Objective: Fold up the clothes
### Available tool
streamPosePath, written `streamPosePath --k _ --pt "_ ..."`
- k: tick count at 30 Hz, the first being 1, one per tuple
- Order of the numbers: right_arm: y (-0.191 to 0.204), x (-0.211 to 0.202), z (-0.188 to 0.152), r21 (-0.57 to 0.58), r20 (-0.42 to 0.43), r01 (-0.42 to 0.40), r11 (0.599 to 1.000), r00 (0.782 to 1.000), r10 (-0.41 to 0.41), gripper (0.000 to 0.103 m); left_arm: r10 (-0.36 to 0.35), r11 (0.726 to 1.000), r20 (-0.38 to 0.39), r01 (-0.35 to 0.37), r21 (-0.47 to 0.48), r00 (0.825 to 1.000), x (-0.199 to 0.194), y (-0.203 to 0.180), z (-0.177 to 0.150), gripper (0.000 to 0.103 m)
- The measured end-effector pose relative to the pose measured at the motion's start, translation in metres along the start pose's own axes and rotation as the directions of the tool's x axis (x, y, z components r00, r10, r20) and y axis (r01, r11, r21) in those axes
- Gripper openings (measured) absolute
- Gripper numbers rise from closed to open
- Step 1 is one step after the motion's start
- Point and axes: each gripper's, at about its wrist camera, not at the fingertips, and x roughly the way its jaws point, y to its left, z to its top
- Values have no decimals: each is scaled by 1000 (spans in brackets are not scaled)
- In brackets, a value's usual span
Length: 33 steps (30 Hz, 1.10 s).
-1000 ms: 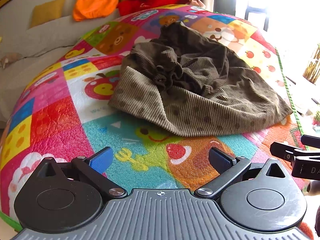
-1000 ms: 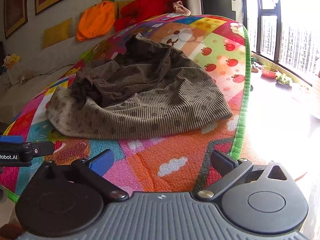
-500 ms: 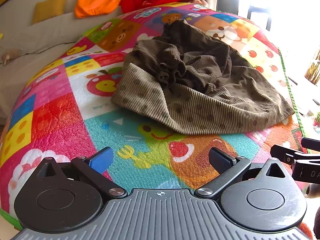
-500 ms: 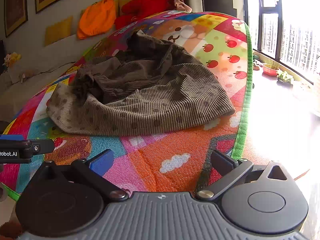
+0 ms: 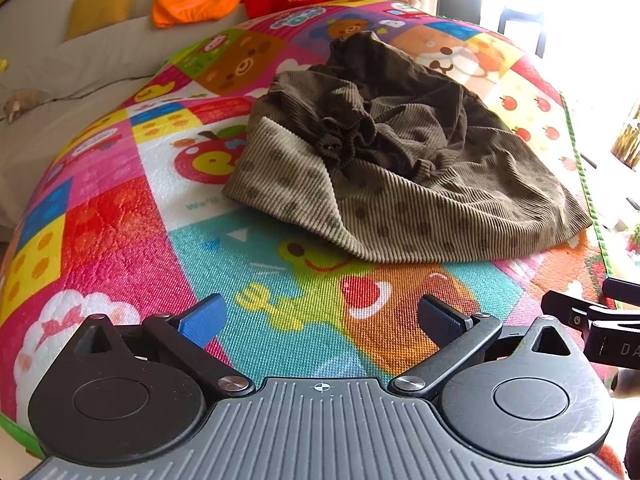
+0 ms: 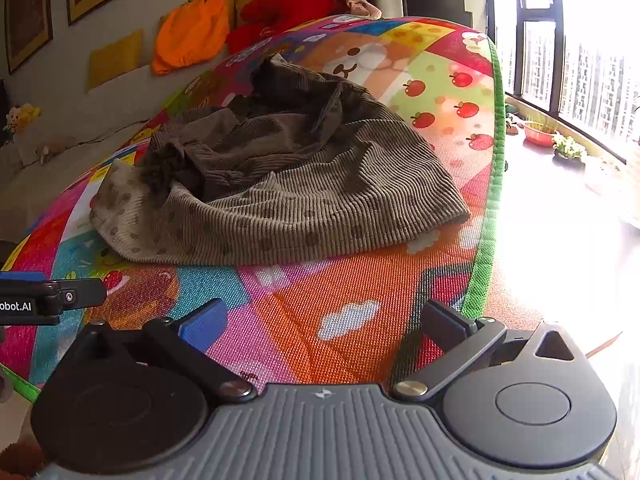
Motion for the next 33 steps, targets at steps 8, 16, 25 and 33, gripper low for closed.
streamPosePath --k 8,16,25,33 --pt "0 2 0 2 -3 -1 1000 1000 1 103 1 1000 -7 -1 -1 1000 2 0 0 103" --pt "2 3 0 -1 -7 1 1000 1000 -1 103 1 1000 -11 -1 -4 1000 2 1 1 103" --pt "2 3 0 -1 -9 3 1000 1000 -3 103 2 1000 -20 -2 -8 1000 3 3 0 103" --pt "2 3 -1 2 -7 1 1000 1000 -1 103 3 1000 -18 -3 -6 1000 3 2 0 103"
